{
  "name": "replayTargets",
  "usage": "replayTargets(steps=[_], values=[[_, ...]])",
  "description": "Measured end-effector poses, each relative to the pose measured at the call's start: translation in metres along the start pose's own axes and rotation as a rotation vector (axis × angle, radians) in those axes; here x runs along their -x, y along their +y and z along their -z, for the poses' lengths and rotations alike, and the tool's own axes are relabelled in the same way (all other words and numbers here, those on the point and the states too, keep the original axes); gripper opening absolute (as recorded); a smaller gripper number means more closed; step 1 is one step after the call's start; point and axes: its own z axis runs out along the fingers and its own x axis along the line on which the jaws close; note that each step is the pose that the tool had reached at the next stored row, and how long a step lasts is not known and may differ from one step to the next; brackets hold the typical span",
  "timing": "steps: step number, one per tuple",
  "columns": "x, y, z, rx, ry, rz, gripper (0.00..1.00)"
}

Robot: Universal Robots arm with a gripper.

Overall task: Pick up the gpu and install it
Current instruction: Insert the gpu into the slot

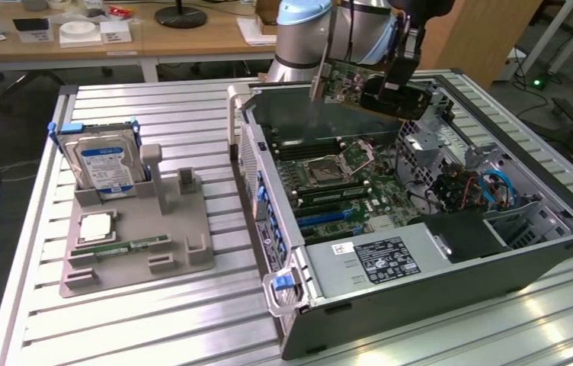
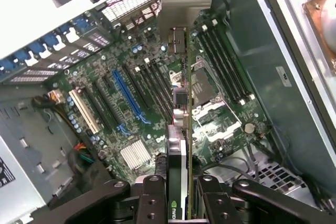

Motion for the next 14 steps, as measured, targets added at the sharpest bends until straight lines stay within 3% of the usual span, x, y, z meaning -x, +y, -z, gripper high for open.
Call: replayTargets(steps=[14], values=[[-0.0006, -0.0002, -0.0015, -0.0012, -0.0094, 0.192, 0.27]])
